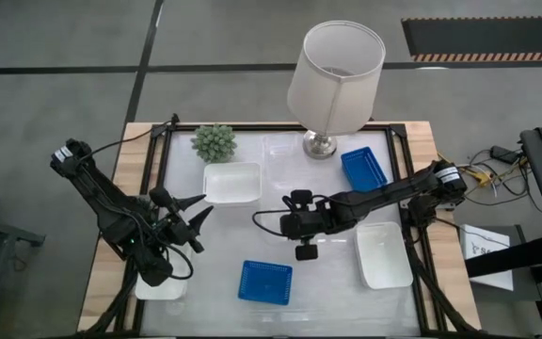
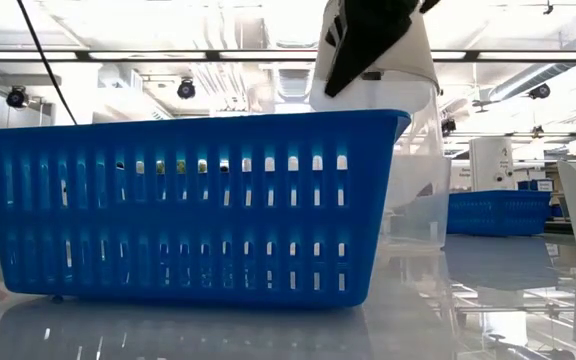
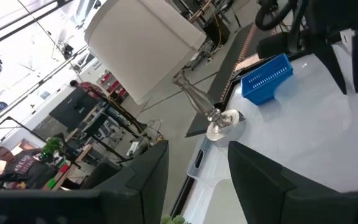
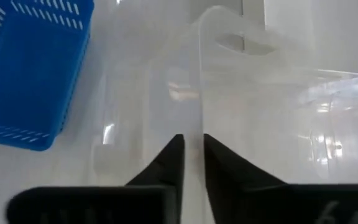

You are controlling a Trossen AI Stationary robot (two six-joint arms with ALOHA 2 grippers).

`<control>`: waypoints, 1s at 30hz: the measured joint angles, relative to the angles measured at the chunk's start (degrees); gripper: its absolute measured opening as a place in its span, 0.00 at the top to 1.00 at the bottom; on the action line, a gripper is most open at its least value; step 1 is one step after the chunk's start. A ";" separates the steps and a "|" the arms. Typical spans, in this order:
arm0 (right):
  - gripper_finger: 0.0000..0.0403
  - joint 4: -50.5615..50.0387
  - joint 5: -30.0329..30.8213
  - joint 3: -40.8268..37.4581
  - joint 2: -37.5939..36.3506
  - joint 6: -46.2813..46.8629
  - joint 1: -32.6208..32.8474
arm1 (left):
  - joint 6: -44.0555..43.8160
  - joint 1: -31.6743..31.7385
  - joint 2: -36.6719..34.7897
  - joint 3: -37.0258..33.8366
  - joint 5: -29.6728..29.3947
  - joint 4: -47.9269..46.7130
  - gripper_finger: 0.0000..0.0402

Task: Stack baskets by color
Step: Stack the bottom left transparent bin on top of the center transparent bin, then stack the bottom left white bin on top of the top white bin

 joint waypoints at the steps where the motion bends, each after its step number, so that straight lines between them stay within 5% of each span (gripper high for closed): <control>1: 0.96 0.35 -0.02 -0.81 0.02 0.04 0.00 | 0.02 0.00 0.00 0.00 0.00 0.06 0.63; 7: 0.92 3.63 0.04 -3.07 0.17 0.13 0.00 | 0.02 0.01 0.00 0.00 0.00 0.28 0.63; 20: 0.64 3.16 0.11 -3.69 -2.82 0.69 0.70 | -0.08 0.00 0.00 -1.01 0.42 3.24 0.63; 30: 0.64 11.21 3.56 -15.41 -11.47 5.65 4.34 | 0.12 0.09 1.33 -5.34 7.75 14.46 0.63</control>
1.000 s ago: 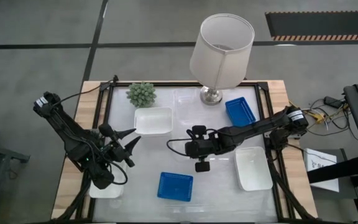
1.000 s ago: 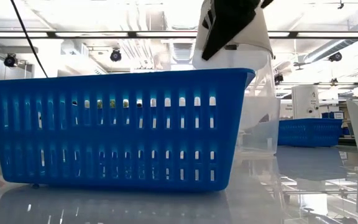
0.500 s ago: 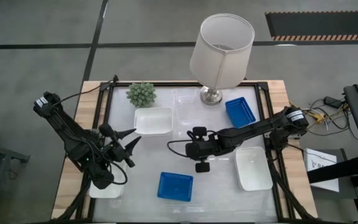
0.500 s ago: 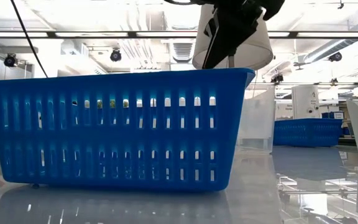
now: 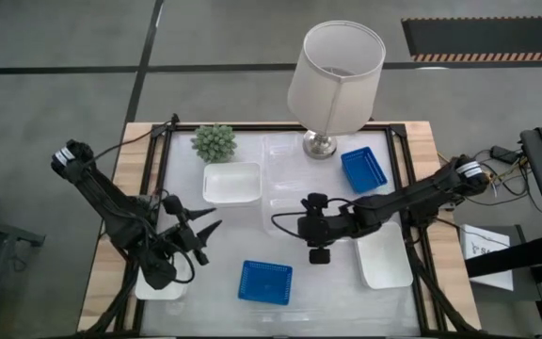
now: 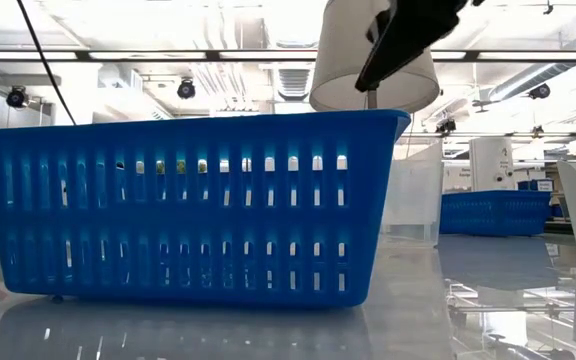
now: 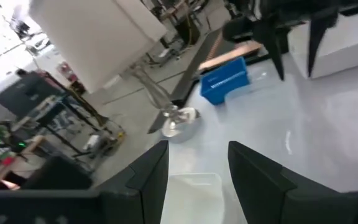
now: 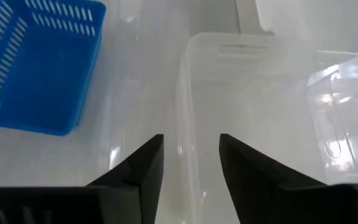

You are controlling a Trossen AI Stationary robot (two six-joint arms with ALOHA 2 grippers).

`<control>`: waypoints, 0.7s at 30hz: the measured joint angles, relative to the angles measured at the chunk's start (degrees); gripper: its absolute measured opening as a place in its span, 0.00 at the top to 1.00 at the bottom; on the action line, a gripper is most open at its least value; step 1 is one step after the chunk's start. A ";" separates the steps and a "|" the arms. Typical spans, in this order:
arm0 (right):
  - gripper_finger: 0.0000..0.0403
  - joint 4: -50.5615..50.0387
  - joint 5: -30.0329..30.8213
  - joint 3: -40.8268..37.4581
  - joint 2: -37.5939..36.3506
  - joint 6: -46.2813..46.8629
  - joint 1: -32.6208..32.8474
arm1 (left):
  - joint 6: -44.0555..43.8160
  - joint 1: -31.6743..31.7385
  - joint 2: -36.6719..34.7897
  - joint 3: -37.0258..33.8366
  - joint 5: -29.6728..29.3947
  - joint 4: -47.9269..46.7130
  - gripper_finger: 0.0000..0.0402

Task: Stack baskets by color
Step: Stack the bottom left white bin on top of the top white bin

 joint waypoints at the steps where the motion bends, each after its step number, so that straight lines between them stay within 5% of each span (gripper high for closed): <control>1: 0.64 1.99 0.05 -1.75 -1.04 0.08 0.39 | -0.25 0.00 0.00 -0.47 0.64 0.51 0.63; 11: 0.65 22.89 0.05 -16.93 -11.50 -1.89 2.16 | -1.70 4.96 0.07 -2.00 17.41 9.22 0.69; 21: 0.66 27.10 0.05 -22.25 -15.21 -3.13 2.15 | -1.69 16.66 0.07 -2.32 28.55 12.53 0.78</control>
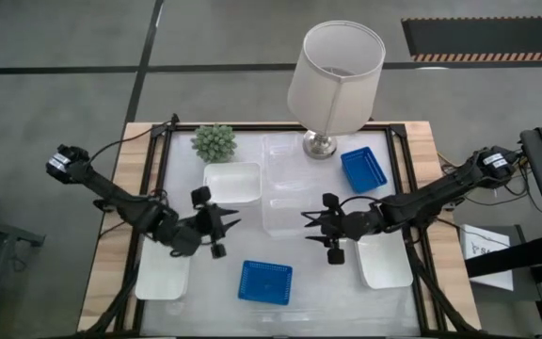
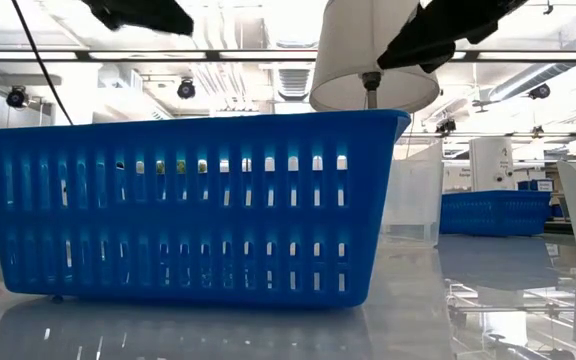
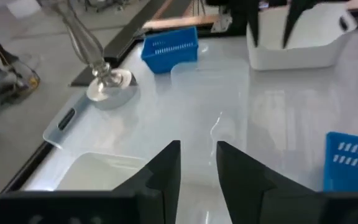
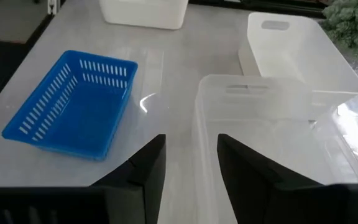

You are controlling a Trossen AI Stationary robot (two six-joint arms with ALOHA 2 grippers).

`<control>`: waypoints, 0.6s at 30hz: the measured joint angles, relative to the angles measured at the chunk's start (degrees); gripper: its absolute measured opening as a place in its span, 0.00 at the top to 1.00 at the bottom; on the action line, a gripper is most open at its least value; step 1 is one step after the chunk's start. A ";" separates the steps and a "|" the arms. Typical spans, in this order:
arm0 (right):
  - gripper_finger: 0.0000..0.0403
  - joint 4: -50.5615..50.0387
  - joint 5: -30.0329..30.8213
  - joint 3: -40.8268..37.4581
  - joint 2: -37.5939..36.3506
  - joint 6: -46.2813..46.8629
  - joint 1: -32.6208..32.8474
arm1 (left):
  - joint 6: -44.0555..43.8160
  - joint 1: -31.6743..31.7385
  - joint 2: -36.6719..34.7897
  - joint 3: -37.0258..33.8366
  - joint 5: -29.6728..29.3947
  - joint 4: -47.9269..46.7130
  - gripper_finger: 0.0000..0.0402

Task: Stack baskets by color
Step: Stack the bottom left white bin on top of the top white bin

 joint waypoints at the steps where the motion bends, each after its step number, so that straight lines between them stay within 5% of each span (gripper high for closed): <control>1: 0.65 -0.02 -0.02 -0.14 0.02 0.00 0.00 | 0.07 1.29 0.00 -0.31 1.66 0.02 0.77; 7: 0.64 -0.04 -0.07 -0.91 0.02 -0.26 0.00 | 1.40 8.58 0.17 -2.82 12.46 -0.26 0.67; 18: 0.64 -0.15 -0.09 -1.49 0.02 -0.57 0.00 | 15.50 16.74 6.27 -7.76 20.12 -0.05 0.56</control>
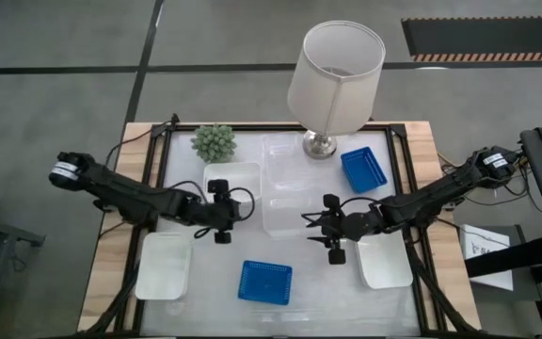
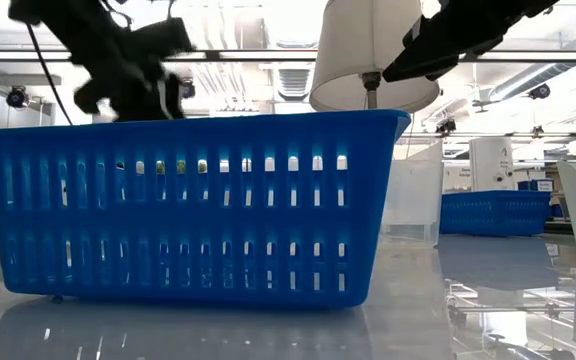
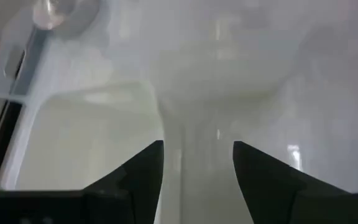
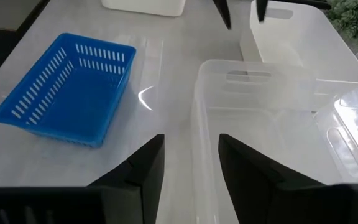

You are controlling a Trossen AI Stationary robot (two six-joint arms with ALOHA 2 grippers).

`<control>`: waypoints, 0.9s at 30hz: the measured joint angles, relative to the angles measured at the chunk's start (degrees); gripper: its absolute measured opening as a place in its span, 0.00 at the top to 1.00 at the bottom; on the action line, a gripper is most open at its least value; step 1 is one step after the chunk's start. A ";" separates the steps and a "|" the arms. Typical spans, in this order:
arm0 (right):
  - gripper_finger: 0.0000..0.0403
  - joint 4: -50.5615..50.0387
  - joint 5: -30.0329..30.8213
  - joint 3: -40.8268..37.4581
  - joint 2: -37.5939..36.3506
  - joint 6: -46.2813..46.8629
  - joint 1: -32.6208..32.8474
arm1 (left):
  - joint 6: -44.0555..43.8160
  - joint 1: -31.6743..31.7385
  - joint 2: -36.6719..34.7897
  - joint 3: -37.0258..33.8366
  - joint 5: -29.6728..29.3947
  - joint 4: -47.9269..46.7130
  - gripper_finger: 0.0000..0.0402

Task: Stack baskets by color
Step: Stack the bottom left white bin on top of the top white bin

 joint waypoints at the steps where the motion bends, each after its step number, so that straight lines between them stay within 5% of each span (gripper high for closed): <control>1: 0.64 0.02 0.00 0.00 0.00 -0.02 0.00 | 0.47 0.79 0.81 -0.28 0.00 -0.23 0.56; 11: 0.63 0.02 0.00 0.00 0.00 -0.05 0.00 | 2.90 5.77 7.58 -1.04 1.31 0.15 0.56; 23: 0.65 -0.11 0.00 -0.02 0.02 0.13 0.00 | 4.08 6.36 7.55 -0.55 1.39 0.29 0.62; 27: 0.64 -0.26 0.00 -0.07 0.02 0.15 0.00 | -8.86 6.29 3.98 4.54 3.51 -7.96 0.63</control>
